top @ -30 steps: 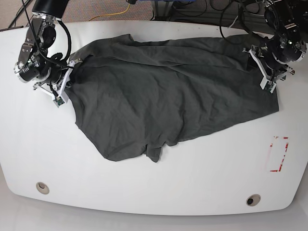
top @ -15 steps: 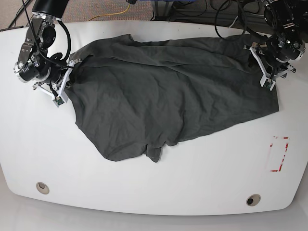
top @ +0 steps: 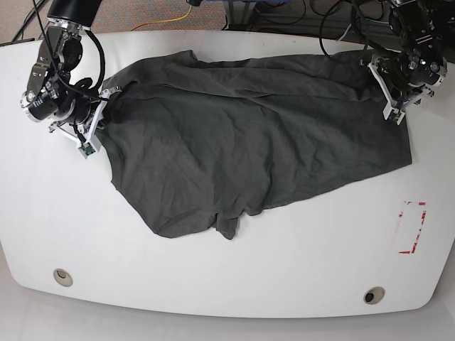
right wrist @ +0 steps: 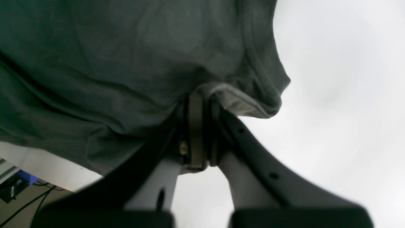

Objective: Layout the t-shirt on the table in an organized manner, then fold the t-shirt properly
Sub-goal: 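Pinch the shirt edge with both grippers and tug it outward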

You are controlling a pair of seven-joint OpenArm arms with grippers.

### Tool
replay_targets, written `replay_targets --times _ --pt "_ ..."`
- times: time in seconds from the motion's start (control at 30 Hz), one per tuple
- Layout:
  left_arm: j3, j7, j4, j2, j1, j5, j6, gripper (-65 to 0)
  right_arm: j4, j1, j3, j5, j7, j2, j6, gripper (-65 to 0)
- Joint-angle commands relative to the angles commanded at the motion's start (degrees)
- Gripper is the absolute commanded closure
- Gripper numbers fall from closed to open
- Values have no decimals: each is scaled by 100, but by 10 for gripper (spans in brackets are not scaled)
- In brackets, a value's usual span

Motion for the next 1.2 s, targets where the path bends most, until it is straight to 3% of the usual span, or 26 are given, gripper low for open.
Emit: replay_targets --times 0.77,1.2 --pt "-44 26 325 -132 35 0 0 -360 26 0 0 0 0 9 0 -6" --pt "-44 0 -299 -167 9 9 0 -360 -9 0 18 -9 13 0 0 -6"
